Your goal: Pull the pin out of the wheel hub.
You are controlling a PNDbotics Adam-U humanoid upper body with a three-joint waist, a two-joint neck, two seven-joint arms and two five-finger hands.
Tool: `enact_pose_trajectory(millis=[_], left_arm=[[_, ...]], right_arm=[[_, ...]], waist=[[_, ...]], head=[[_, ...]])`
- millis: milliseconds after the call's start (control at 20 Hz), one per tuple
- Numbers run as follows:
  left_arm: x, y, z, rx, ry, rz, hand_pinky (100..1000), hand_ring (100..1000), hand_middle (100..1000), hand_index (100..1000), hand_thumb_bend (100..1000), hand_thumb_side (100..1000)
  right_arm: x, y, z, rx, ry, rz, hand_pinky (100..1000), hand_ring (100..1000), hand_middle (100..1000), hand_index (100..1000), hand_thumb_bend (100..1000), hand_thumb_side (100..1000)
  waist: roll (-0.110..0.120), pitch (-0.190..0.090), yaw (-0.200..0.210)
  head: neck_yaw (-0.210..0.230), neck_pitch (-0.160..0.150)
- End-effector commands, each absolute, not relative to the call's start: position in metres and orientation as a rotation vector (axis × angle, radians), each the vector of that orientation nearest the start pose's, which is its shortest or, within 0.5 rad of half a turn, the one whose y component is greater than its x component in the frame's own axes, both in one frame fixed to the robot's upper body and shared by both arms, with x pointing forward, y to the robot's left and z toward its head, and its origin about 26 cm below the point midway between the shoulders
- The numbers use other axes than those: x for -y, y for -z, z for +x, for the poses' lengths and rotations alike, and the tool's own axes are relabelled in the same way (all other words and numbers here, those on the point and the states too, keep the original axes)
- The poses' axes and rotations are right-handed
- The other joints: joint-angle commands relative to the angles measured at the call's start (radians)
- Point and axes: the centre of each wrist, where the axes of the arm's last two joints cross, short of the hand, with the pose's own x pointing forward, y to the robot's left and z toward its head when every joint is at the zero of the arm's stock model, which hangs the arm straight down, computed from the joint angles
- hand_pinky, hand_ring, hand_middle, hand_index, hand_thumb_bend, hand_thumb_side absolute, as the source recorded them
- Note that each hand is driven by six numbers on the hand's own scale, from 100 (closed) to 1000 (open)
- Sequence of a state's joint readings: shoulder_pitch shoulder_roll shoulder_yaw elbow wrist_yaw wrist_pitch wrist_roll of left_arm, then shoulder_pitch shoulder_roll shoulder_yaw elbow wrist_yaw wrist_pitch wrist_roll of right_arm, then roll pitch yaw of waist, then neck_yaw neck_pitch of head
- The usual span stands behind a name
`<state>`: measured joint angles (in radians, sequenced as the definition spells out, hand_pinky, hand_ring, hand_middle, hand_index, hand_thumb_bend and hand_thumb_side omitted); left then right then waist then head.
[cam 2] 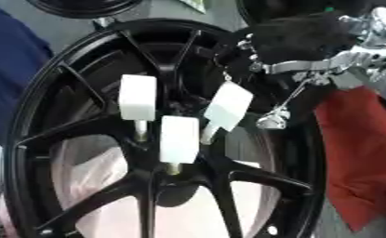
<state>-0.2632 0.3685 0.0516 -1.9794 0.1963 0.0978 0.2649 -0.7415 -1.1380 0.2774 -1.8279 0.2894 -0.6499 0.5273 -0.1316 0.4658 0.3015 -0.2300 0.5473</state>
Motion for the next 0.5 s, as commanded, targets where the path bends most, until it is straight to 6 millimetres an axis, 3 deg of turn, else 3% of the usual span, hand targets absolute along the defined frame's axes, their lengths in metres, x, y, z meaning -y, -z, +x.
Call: enact_pose_trajectory(millis=[50, 500], left_arm=[[-0.2837, -0.2019, 0.2954, 2.175, -0.011, 0.195, 626, 663, 561, 757, 510, 449], [-0.2843, -0.2008, 0.2950, 2.170, -0.012, 0.194, 628, 664, 562, 757, 504, 453]], right_arm=[[0.3090, -0.3628, 0.3140, -1.809, 2.442, 0.812, 892, 828, 722, 770, 132, 279], [0.3071, -0.3618, 0.3139, -1.881, 2.428, 0.732, 870, 801, 592, 616, 100, 222]], waist=[[0.008, -0.017, -0.001], [0.009, -0.023, -0.007]], head=[[-0.004, -0.014], [-0.003, -0.008]])
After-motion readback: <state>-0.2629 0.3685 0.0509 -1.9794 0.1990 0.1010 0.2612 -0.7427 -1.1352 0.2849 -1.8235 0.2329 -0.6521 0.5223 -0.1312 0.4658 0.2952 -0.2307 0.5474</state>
